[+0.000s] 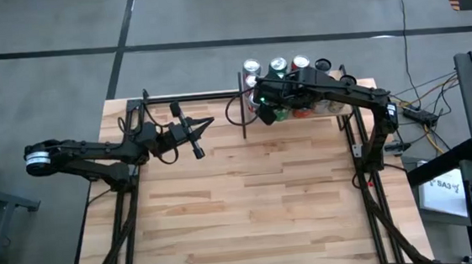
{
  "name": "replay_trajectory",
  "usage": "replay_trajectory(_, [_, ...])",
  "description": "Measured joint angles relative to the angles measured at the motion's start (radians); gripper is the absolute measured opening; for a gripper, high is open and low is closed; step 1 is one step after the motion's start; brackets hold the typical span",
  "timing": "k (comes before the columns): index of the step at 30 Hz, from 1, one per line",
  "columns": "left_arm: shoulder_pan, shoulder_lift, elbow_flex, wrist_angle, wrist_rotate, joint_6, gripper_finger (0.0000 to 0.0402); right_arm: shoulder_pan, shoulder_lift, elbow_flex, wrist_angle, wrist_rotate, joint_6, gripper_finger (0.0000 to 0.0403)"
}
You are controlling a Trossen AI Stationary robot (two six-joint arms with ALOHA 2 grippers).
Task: Place canned beverage on shelf
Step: Put the green soda can on the shelf aligned in front of the other green soda can
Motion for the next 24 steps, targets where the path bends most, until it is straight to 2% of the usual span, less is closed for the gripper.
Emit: replay_trajectory(24, [0.0,0.0,0.0,-0.007,0.0,0.011,0.0,0.002,-0.002,-0.012,-0.005,-0.022,-0.073,0.0012])
